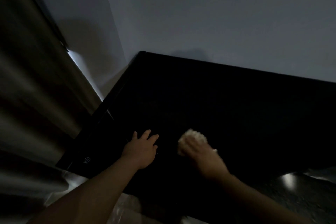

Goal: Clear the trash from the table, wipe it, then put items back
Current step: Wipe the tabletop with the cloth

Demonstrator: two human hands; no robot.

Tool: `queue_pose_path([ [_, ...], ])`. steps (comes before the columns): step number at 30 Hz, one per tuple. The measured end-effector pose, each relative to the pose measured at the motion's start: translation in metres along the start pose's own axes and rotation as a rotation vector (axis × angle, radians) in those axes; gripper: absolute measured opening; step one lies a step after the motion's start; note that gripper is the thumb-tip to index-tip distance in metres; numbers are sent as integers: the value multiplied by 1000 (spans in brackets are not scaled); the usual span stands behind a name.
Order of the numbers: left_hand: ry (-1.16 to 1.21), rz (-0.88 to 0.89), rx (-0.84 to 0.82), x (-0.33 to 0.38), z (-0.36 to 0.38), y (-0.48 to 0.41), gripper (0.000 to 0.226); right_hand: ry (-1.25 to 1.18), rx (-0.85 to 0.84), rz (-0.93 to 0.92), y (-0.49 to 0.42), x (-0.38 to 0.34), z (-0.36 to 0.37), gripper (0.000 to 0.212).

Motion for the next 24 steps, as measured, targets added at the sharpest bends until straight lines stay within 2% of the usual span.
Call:
queue_pose_path([
  [2, 30, 14, -27, -1, -2, 0, 51, -113, 44, 209, 7, 46, -2, 69],
  [4, 38, 23, -31, -2, -3, -1, 51, -283, 82, 447, 16, 75, -5, 56],
  [7, 42, 29, -19, -1, -3, -2, 52, -450, 143, 692, 15, 65, -11, 58],
  [9, 67, 18, -18, 0, -5, -2, 51, -400, 178, 593, 6, 32, -13, 50],
  [11, 63, -10, -8, 2, -5, -3, 51, -260, 102, 275, 2, -13, -9, 53],
  [13, 38, -40, 15, 4, -2, -5, 51, -176, 73, 53, 3, -39, -6, 50],
  [15, 32, -39, 14, 3, -1, -5, 52, -84, 8, -17, 4, -36, -13, 51],
  [16, 45, -22, 3, 1, -3, -4, 52, -68, 52, -32, 4, -23, -19, 51],
  [17, 64, 1, -9, 0, -4, -3, 52, -78, 63, 22, 6, -3, -18, 50],
  [19, 79, 44, -22, -2, -6, -1, 52, -231, 89, 316, 17, 38, -15, 49],
  [21, 62, 67, -9, -6, -5, 2, 52, -285, 106, 538, 28, 58, -15, 51],
  [24, 40, 124, 2, -16, 1, 5, 52, -304, 144, 760, 19, 25, -17, 50],
])
Point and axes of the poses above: each hand's wrist, its own y-axis away from the middle knuckle, its own z-axis out of the palm, x = y × z, the point moved 1 cm from there along -y, towards the middle knuckle
